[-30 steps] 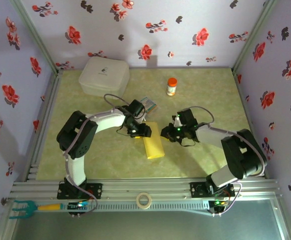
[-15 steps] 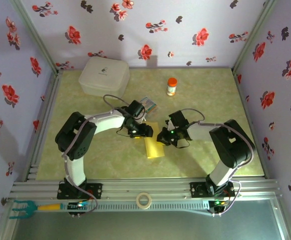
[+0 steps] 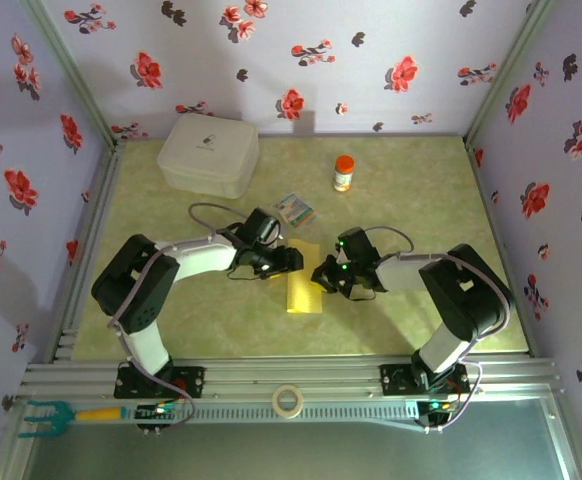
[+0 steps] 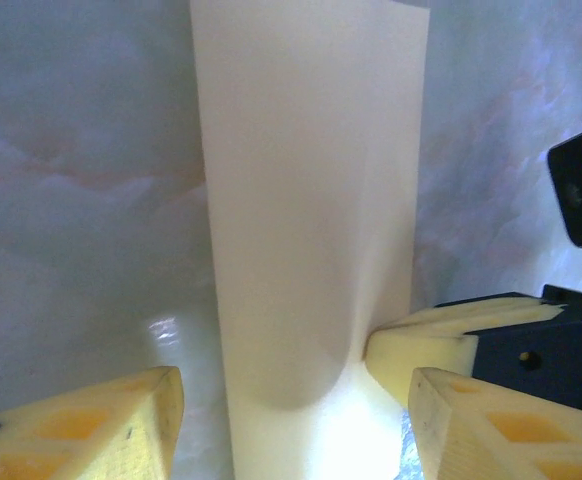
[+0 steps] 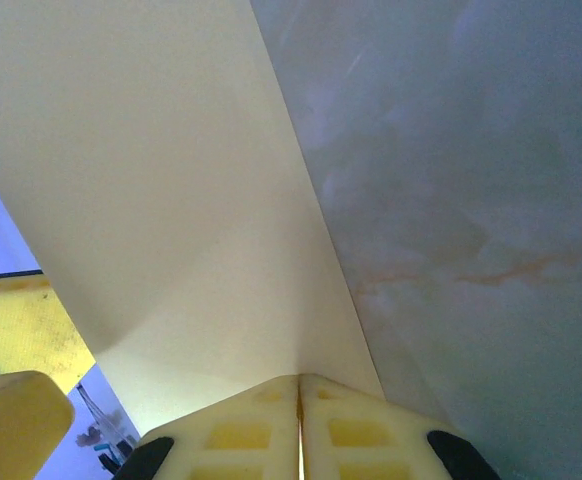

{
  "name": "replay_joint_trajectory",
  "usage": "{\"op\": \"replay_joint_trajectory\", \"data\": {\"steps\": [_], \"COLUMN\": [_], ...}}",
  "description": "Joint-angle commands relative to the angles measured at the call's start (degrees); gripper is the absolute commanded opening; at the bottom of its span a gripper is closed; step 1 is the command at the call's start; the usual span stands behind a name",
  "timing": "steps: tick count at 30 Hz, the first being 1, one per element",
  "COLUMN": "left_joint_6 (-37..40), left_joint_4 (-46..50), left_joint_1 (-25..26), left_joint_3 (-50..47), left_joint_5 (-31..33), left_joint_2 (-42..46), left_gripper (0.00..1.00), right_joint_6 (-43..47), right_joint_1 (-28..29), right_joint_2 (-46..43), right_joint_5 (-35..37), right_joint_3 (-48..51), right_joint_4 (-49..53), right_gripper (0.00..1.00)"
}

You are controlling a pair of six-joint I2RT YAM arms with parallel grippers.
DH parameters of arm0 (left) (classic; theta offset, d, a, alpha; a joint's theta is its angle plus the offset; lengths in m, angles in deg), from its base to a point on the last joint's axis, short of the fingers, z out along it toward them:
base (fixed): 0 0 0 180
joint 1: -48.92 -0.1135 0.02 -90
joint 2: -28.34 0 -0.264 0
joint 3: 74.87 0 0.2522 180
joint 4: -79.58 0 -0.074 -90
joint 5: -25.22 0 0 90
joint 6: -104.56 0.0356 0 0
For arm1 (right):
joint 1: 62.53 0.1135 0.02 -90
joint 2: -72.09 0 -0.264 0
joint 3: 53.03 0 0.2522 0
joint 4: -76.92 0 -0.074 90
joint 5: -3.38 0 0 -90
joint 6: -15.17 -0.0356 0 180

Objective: Fold a paper plane with a square sheet of paper (pick it up from the middle)
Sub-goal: Hold the square sheet of paper at the center of the table.

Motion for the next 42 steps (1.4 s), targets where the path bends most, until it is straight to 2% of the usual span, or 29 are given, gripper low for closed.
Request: {"op": "replay_joint_trajectory", "data": {"steps": [1,8,13,16,18,22,25,32,38,42], "left_joint_6": [-1.4,-0.1,2.0,3.3,4.3,4.7,4.9,5.5,8.0,10.2], "left_joint_4": [-2.3,-2.2,1.3,5.3,7.5,9.3,10.0,12.3,15.3,19.7], "left_joint_1": [-0.1,0.1,0.3,0.3,0.4,0.4,0.5,0.4,0.5,0.5], "left_joint_3": [-0.4,-0.1,1.7,3.2,4.0,4.6,5.1,6.3,8.2,10.0], "left_joint_5": [-1.1,-2.3,-1.9,0.0,1.0,2.3,2.5,3.9,4.4,6.9], "left_joint_2": [-1.6,-2.7,-4.8,-5.7,-6.1,-6.2,-6.5,-6.7,-8.0,-8.7], "left_gripper": [0.59,0.49,0.41,0.39,0.38,0.38,0.38,0.37,0.4,0.42], "right_joint_6": [-2.6,-2.9,-2.6,-1.0,1.4,6.5,7.4,6.7,6.6,6.6], "right_joint_1": [0.6,0.6,0.6,0.5,-0.2,-2.9,-5.7,-9.4,-9.5,-9.5], "right_joint_2": [1.3,0.9,0.4,-2.3,-5.4,-13.8,-17.8,-21.5,-20.6,-20.5], "right_joint_5": [3.2,2.9,1.8,1.9,3.4,11.1,13.5,14.0,12.9,12.4], "right_joint_3": [1.7,1.9,1.8,1.1,-0.2,-2.6,-2.3,0.7,0.5,0.4], "right_joint_4": [1.8,0.6,-1.8,-1.9,2.0,14.7,18.9,19.3,18.8,18.6], "right_gripper": [0.11,0.13,0.16,0.19,0.21,0.29,0.31,0.32,0.32,0.32]}}
